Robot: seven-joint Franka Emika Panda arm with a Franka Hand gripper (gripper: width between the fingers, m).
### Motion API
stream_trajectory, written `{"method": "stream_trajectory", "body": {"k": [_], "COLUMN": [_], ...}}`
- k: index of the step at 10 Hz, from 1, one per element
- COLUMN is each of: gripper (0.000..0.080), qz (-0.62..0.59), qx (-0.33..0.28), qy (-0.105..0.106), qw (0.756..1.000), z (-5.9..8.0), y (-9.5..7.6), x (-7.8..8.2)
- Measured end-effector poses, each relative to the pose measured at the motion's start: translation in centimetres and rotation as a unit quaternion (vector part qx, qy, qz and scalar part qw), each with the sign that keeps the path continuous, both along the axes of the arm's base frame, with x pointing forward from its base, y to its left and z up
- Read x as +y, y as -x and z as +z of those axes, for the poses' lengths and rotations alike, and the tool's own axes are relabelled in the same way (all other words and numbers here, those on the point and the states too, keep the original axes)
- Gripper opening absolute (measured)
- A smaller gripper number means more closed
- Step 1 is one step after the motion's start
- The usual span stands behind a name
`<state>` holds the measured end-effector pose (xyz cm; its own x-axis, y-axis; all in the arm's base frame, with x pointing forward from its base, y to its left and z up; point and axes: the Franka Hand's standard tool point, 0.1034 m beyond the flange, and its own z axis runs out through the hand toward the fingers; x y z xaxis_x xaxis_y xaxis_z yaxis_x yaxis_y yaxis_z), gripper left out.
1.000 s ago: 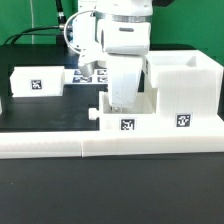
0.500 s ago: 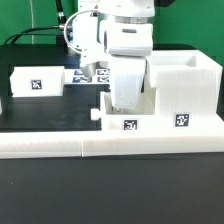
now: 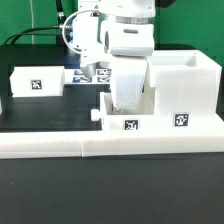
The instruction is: Assemble drawer
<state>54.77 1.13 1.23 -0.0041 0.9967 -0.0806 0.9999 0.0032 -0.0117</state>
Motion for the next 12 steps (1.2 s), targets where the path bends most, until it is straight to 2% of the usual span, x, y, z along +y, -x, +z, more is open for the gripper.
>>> {"method": "stream_trajectory", "body": {"k": [4, 12], "gripper": [0.0042, 0.0042], "qz": [-0.038, -0.038], "qx": [-0.007, -0.009], "qy": [-0.001, -0.002], "qw": [0.999, 0.999], "z": [0.05, -0.43], "y": [-0.16, 0.28], "x": [0.49, 0.08]}}
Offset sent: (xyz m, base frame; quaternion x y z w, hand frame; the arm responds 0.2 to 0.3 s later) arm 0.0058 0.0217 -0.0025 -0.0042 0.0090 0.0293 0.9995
